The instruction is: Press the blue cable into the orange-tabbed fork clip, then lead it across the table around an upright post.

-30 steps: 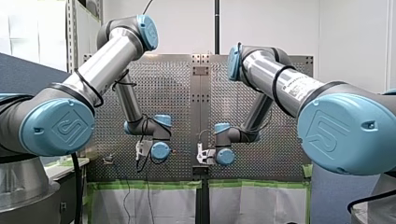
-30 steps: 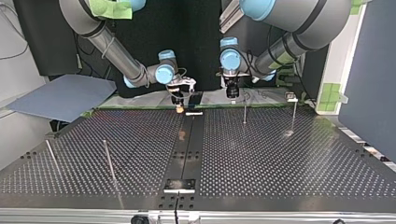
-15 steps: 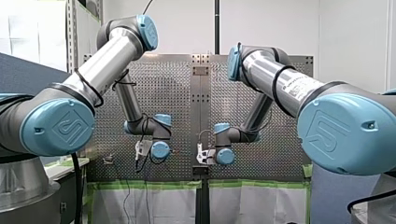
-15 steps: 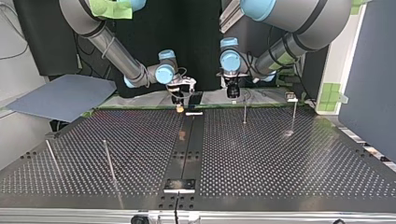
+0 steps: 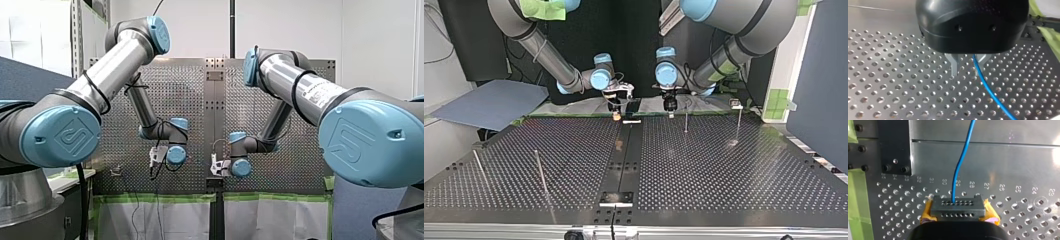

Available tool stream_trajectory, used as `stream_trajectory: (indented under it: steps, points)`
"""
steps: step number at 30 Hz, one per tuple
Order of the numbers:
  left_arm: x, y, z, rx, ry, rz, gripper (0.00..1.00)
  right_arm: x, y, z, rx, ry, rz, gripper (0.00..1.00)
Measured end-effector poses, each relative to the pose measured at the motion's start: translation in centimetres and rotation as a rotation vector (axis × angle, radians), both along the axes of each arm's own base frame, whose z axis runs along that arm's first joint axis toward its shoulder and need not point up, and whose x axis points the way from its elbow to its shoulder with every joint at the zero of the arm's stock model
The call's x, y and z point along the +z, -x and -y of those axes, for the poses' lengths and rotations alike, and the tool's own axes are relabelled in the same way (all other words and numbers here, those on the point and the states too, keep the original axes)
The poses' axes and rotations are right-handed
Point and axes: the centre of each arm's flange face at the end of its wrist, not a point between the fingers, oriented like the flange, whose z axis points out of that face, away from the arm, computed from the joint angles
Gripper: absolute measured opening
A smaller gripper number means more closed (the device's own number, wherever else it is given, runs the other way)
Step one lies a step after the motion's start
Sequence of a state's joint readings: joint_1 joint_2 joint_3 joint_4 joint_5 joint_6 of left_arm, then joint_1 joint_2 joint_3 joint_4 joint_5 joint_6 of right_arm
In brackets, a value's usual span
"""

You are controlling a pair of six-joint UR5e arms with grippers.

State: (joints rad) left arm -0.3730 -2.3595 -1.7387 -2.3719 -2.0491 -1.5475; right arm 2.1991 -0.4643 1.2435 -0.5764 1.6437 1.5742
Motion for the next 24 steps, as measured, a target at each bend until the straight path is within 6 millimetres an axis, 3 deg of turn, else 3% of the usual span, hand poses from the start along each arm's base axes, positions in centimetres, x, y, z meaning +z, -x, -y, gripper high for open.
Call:
stream_trajectory:
  steps: [10, 24]
  points:
    - [-2.6, -0.7, 0.4, 0.016, -0.042, -0.075, 0.37, 0.0, -0.1, -0.1, 0.004, -0.002, -0.001, 0.00]
    - [-2.4, -1.2, 0.4, 0.047, -0.068, -0.124, 0.37, -0.1, -0.1, -0.2, 0.005, -0.005, -0.005, 0.00]
